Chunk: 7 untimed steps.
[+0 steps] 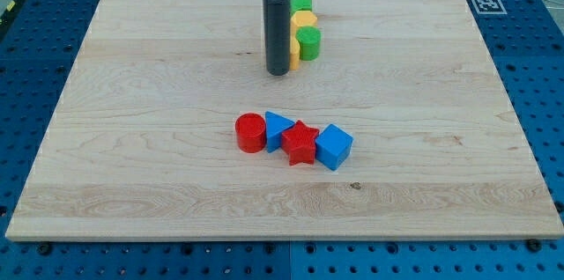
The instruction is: Drag the yellow heart below the green circle
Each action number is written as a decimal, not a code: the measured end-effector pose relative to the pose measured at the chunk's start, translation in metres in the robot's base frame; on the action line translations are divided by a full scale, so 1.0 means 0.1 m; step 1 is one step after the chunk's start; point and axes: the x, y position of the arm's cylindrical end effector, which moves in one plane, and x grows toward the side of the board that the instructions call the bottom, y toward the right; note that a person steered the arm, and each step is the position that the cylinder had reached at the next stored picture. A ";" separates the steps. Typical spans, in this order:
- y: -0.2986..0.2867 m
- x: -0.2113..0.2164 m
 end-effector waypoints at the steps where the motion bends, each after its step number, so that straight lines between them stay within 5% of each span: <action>1: -0.02 0.00; 4: -0.36 -0.54; 7: -0.03 -0.13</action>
